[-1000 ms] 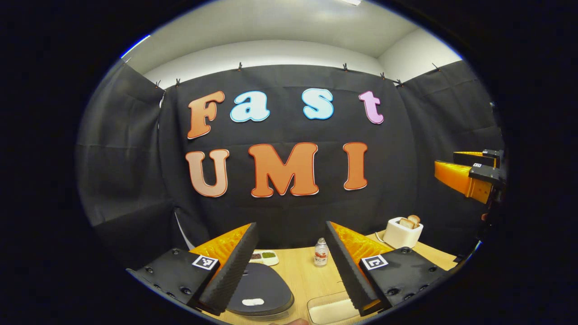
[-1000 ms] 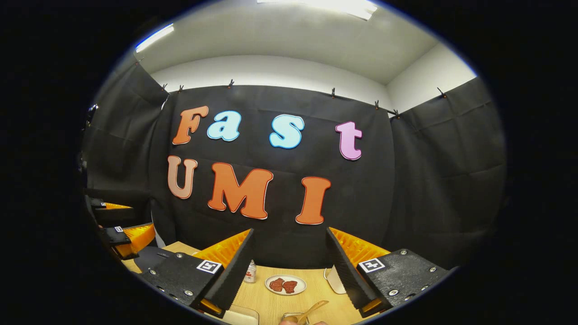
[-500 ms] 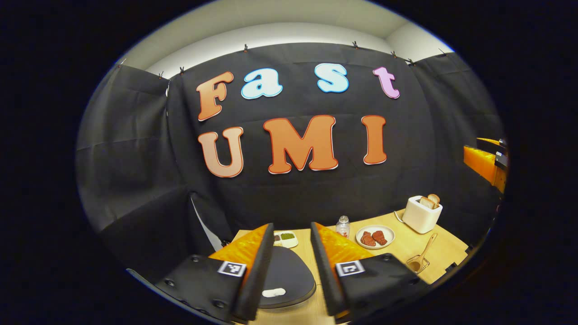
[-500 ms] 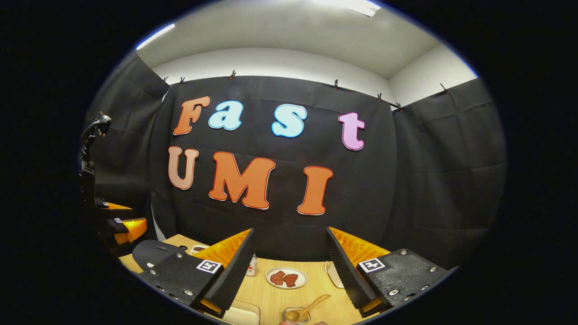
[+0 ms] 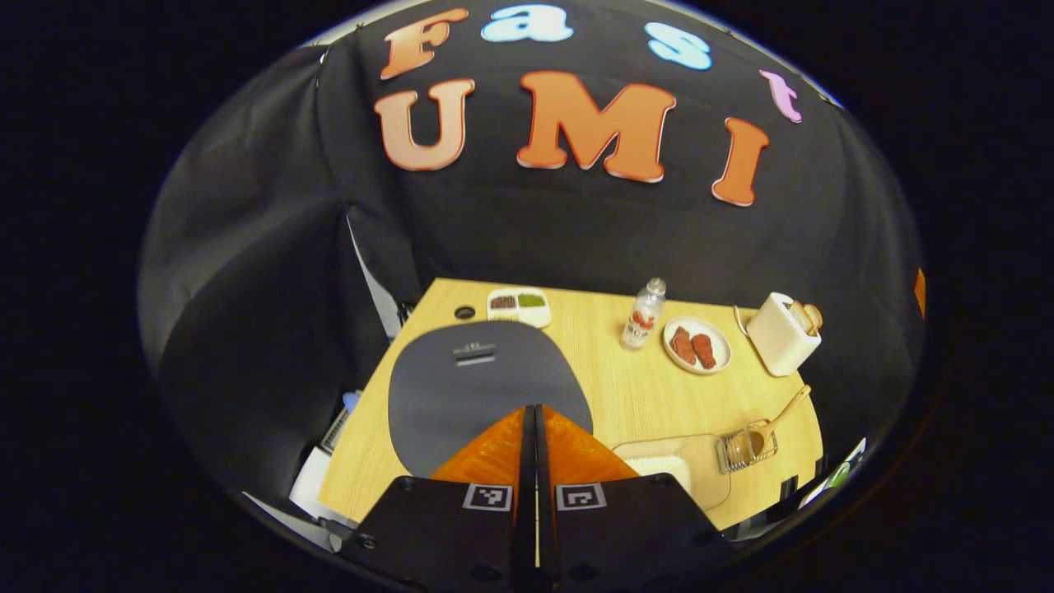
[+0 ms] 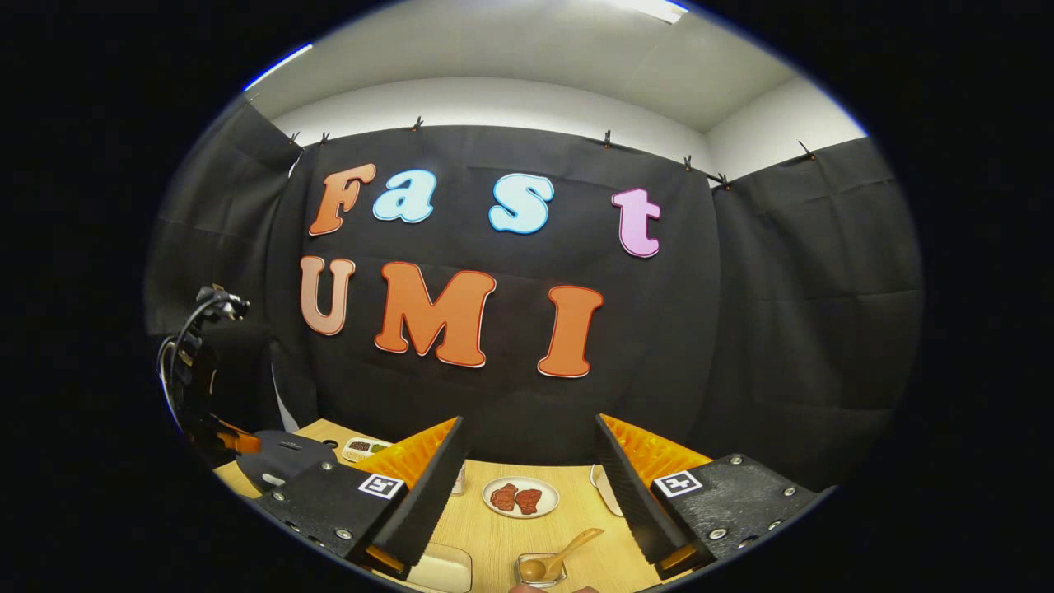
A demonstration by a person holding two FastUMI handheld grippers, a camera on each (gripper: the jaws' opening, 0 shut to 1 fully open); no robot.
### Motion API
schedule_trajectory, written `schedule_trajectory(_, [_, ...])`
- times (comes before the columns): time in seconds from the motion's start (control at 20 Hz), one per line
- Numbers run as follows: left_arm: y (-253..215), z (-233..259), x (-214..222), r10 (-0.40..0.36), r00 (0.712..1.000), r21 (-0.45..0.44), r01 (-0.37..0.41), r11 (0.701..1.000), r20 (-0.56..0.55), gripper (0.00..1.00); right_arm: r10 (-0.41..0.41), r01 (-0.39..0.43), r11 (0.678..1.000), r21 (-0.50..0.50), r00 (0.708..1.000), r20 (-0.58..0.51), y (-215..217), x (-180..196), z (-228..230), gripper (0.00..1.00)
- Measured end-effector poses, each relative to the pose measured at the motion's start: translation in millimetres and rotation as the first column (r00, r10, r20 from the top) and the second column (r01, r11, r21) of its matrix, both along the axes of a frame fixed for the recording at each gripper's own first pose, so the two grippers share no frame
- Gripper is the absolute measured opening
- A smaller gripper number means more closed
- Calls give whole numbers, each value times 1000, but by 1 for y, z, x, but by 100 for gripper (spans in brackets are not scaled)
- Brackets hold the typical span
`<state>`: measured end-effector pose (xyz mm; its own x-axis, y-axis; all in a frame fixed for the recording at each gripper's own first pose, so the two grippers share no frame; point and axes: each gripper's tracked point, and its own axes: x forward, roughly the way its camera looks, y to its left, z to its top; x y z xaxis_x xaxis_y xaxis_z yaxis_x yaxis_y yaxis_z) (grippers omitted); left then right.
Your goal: Close the left gripper, press the button to open the rice cooker; take a wooden spoon from the chopstick holder with the right hand, scoop a spoonful of rice and pour it into the rice cooker, then put the wooden spoon back into the chopstick holder.
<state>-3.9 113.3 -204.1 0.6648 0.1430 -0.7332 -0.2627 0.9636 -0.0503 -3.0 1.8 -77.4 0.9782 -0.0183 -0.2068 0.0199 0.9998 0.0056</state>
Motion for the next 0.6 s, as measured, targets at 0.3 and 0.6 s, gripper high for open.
schedule_trajectory(0.3, [26,-47,-7,40,969,-235,-99,967,-243,4,-3,3,1000,-3,999,-50,-3,1,-24,95])
schedule_trajectory(0.6, [16,-80,-11,42,935,-355,-174,918,-351,6,-21,23,1000,16,993,-115,-13,4,-55,95])
